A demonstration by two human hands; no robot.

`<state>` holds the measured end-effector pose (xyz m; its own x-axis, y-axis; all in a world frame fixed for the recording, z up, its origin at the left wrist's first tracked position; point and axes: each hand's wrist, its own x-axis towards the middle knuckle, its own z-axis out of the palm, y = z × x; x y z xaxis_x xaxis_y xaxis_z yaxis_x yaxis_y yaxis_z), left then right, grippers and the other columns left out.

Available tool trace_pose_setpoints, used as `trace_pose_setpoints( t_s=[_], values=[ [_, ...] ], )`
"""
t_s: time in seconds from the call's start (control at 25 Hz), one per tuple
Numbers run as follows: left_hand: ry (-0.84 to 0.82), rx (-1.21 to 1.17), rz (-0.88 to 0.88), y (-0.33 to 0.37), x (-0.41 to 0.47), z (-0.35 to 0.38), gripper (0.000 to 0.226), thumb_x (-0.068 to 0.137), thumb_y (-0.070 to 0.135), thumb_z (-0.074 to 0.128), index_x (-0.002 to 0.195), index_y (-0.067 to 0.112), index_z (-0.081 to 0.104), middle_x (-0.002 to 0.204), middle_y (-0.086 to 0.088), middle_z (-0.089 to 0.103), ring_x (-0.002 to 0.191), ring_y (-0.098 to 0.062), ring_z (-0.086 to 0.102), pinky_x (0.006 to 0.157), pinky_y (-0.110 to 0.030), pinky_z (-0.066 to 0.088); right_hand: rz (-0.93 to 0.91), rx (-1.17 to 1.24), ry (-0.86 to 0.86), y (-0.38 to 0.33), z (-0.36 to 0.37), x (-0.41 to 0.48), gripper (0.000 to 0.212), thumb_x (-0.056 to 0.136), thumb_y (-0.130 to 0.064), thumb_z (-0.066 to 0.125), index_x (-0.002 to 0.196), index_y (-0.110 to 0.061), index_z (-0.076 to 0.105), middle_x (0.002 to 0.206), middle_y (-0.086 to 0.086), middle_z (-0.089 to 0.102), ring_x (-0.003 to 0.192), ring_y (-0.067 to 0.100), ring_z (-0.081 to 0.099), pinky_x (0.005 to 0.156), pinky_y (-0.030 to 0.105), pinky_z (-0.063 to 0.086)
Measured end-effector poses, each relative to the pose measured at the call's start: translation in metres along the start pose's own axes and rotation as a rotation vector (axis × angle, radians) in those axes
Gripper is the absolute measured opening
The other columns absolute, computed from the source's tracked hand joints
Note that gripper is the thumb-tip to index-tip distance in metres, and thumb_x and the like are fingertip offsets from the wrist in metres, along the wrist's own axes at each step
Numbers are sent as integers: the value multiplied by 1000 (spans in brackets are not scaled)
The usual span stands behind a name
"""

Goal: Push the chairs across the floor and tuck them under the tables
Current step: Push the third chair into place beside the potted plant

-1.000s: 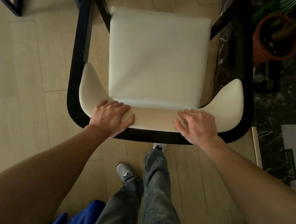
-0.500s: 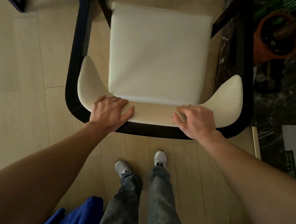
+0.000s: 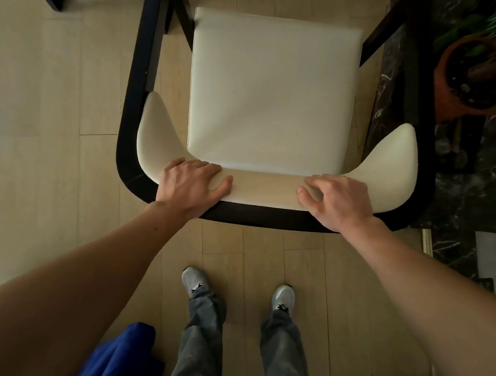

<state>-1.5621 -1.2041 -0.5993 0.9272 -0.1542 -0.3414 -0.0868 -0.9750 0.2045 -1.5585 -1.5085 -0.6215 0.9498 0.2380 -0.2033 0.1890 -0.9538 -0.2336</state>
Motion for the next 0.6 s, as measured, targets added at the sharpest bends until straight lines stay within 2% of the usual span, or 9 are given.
trace_pose_setpoints(
  t_s=[0.16,0.32,0.48,0.6],
  values=[
    [23,-10,-35,33,-9,14,62,92,63,23,108,26,70,106,4,72,105,-19,63,107,-41,34,-47,-16,-19,31,-9,-5,65,86,-66,30,110,-24,73,107,-2,74,98,26,66,76,36,51],
    [16,-15,-41,55,-12,23,67,91,67,19,114,26,67,109,5,71,111,-18,61,107,-39,31,-129,-23,-4,53,-16,-8,66,88,-66,29,110,-22,73,110,-2,74,96,26,67,74,35,47],
    [-4,11,-26,72,-24,32,80,87,79,15,127,27,62,121,3,68,118,-19,58,107,-43,32,-294,-37,-21,71,-19,-18,70,90,-69,27,115,-20,70,114,0,72,96,25,69,70,33,46],
    [-69,34,-2,83,-29,36,94,79,90,10,138,30,52,133,3,62,126,-20,53,110,-48,29,-345,-44,-72,82,-24,-22,72,89,-70,24,119,-20,67,114,1,72,96,26,68,71,36,51]
  ],
)
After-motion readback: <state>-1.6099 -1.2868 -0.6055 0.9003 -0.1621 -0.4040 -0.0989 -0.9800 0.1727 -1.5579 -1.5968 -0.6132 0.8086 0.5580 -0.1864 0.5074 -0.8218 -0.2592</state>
